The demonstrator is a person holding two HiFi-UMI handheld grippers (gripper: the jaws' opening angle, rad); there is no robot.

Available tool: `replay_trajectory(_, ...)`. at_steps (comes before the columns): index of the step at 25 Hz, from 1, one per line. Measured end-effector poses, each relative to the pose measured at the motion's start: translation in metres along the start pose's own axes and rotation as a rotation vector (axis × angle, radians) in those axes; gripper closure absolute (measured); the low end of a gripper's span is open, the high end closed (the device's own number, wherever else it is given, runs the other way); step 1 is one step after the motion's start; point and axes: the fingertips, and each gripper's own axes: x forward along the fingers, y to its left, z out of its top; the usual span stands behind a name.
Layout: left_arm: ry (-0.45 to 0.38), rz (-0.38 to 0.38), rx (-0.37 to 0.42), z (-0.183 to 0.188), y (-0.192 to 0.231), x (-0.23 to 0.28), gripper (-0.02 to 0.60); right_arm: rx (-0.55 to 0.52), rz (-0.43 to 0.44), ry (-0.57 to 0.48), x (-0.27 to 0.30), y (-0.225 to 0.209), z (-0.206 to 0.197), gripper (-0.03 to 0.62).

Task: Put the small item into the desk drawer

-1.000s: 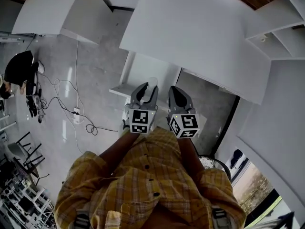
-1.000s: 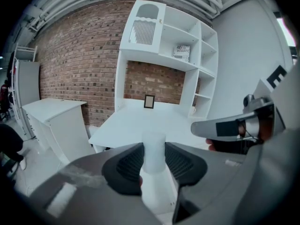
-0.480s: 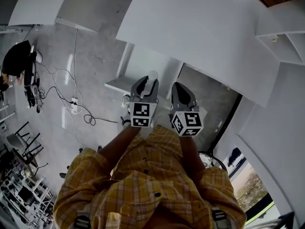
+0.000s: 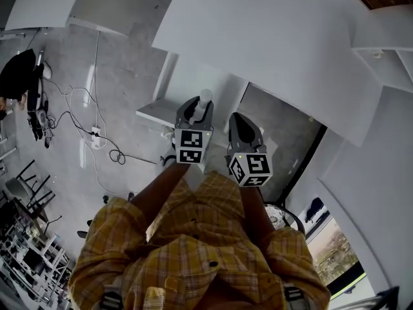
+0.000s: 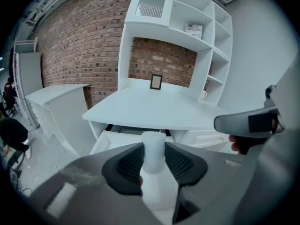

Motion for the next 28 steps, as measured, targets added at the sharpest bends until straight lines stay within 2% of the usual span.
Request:
replay_trajectory(13,0.095,0.006,-0.027,-0.031,0.008,0.039,0.428,0.026,-0.017,0.038,0.007,-0.013,-0.02,0.595)
replay_trajectory(28,0.252,-0.007,-0.07,-0.078,0.009,0.083,0.428,0.049,-0.026,0.064,0.01,-0.024,-0.034,0.595)
